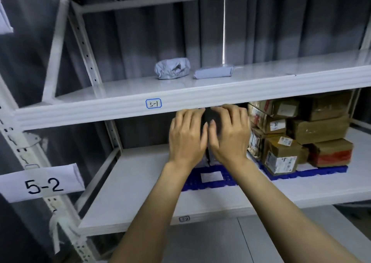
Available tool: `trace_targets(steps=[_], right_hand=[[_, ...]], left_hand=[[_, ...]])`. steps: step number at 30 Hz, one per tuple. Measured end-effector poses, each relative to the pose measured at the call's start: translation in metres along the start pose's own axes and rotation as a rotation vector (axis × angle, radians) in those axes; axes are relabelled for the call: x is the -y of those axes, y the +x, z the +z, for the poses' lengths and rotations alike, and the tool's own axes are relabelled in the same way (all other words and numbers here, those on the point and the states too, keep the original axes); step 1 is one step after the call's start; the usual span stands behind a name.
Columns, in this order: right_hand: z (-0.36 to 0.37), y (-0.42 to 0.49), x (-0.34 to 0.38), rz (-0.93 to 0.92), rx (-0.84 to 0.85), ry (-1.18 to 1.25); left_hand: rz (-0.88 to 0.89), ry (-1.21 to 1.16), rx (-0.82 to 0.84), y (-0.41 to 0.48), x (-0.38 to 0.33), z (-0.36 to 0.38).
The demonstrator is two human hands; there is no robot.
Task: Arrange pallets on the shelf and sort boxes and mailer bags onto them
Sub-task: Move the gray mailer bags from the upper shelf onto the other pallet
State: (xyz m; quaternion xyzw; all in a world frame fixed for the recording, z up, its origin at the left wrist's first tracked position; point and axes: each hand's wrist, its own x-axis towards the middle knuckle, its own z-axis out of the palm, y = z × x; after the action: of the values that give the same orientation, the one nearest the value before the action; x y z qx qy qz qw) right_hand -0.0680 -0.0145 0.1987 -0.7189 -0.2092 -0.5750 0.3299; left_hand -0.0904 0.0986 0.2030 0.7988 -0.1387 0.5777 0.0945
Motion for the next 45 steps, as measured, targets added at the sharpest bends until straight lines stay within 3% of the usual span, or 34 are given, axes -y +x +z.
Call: trace_targets(steps=[5, 16, 31, 39, 45], right_hand=[[-0.016, 0.069, 0.011, -0.084, -0.067, -0.012], [0.024, 0.175, -0.012, -0.1, 0.164, -0.202], [0.078, 0.198, -0.058, 0.229, 0.61, -0.384], [0.083, 0.197, -0.066, 0.425, 0.777, -0.33], [0.083, 0.198, -0.066, 0.509, 0.784, -0.364]], left_hand=[[0.057, 0.021, -0.128, 0.061, -0.007, -0.023], [0.052, 0.119, 0.053, 0.163, 0.028, -0.006], [-0.239, 0.166, 0.407, 0.209, 0.056, 0.056], [-0.368, 0.193, 0.618, 0.201, 0.067, 0.08], [-0.44, 0.116, 0.73, 0.198, 0.076, 0.086]])
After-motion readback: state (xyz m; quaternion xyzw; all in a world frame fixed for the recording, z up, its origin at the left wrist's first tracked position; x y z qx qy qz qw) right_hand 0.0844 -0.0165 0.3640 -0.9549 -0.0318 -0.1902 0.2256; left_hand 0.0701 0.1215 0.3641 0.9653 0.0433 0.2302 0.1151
